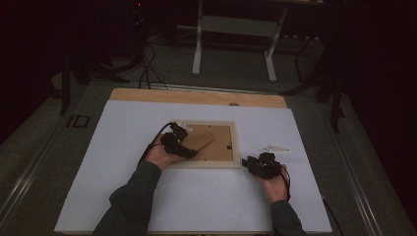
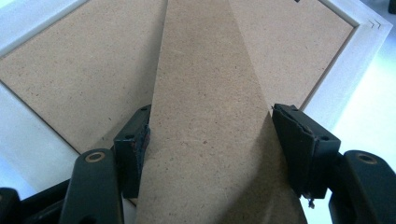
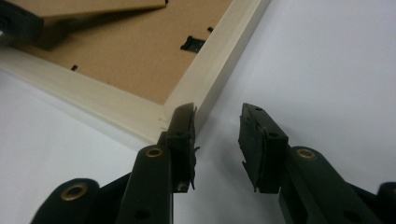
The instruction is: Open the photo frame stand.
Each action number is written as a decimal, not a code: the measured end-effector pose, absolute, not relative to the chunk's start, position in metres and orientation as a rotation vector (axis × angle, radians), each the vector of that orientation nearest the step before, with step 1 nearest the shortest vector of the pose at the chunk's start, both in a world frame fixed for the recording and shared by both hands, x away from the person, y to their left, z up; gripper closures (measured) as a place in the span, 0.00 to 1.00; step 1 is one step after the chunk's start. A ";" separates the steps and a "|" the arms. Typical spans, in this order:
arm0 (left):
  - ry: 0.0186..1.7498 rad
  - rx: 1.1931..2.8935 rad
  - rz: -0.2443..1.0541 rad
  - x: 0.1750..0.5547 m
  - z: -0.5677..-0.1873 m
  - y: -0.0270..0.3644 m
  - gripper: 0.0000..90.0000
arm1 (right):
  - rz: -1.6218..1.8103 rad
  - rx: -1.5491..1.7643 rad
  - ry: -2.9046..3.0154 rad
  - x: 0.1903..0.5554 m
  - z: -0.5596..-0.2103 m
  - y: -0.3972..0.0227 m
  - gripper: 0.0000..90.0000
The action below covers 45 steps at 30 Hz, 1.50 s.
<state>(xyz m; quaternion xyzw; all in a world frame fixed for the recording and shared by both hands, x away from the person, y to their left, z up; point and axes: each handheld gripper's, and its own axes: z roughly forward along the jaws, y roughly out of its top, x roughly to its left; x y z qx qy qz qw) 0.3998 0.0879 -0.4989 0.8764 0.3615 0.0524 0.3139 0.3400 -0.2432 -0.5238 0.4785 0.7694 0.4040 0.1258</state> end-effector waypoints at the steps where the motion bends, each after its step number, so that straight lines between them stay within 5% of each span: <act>1: 0.952 2.311 0.142 0.400 -0.499 0.088 0.40 | 1.180 1.393 2.237 0.340 -0.523 -0.244 0.73; 45: 0.827 2.286 0.460 0.362 -0.489 0.079 0.40 | 1.148 1.195 2.232 0.371 -0.460 -0.219 0.73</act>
